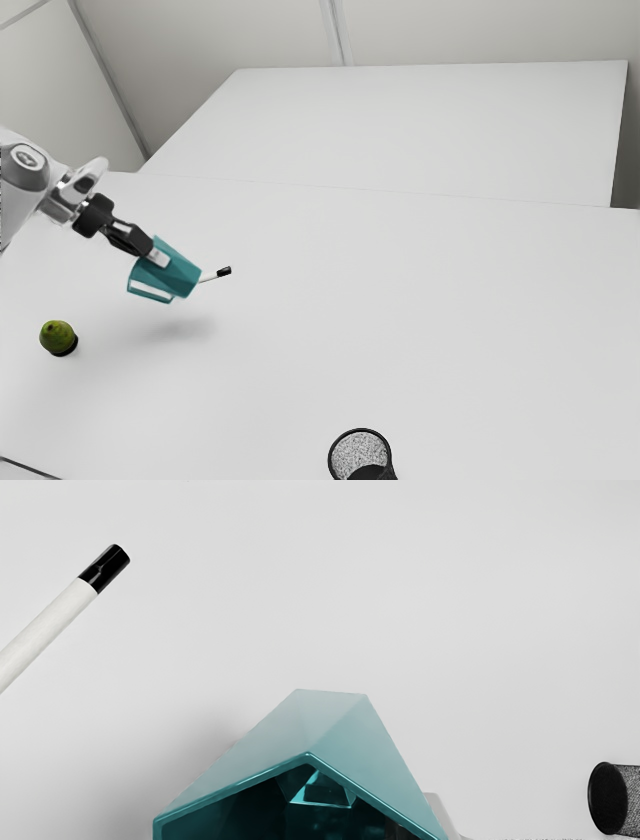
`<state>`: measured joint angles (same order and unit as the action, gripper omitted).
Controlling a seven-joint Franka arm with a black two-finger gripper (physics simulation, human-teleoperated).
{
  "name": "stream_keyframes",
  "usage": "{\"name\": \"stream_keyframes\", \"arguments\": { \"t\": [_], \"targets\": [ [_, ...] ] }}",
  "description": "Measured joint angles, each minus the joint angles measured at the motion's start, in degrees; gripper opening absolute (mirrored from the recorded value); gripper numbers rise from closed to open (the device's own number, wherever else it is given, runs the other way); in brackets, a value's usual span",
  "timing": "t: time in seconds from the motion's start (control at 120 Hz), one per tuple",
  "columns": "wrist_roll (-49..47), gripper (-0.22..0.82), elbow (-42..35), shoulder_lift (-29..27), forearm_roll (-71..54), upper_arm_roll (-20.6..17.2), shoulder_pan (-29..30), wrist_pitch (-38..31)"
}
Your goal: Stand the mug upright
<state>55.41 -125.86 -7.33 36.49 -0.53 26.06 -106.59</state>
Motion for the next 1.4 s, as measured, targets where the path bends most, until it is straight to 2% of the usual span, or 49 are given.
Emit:
{"name": "stream_keyframes", "arguments": {
  "t": [0.192, 0.367, 0.558, 0.842, 1.1, 1.4],
  "targets": [
    [-4.84, -0.18, 2.80, -1.37, -6.39, -0.18, -7.56, -0.32],
    [-11.09, -0.18, 6.31, -0.65, -14.25, -2.73, -10.22, -0.47],
    [-18.35, -0.18, 9.22, 0.68, -21.47, -2.99, -15.90, -0.84],
    [-28.02, -0.18, 11.07, 4.02, -29.48, -3.12, -20.82, -3.87],
    [-37.64, -0.18, 8.36, 3.95, -35.67, -3.68, -24.65, -6.01],
    [-46.63, -0.18, 1.80, 3.29, -39.83, -4.13, -24.81, -12.27]
  ]
}}
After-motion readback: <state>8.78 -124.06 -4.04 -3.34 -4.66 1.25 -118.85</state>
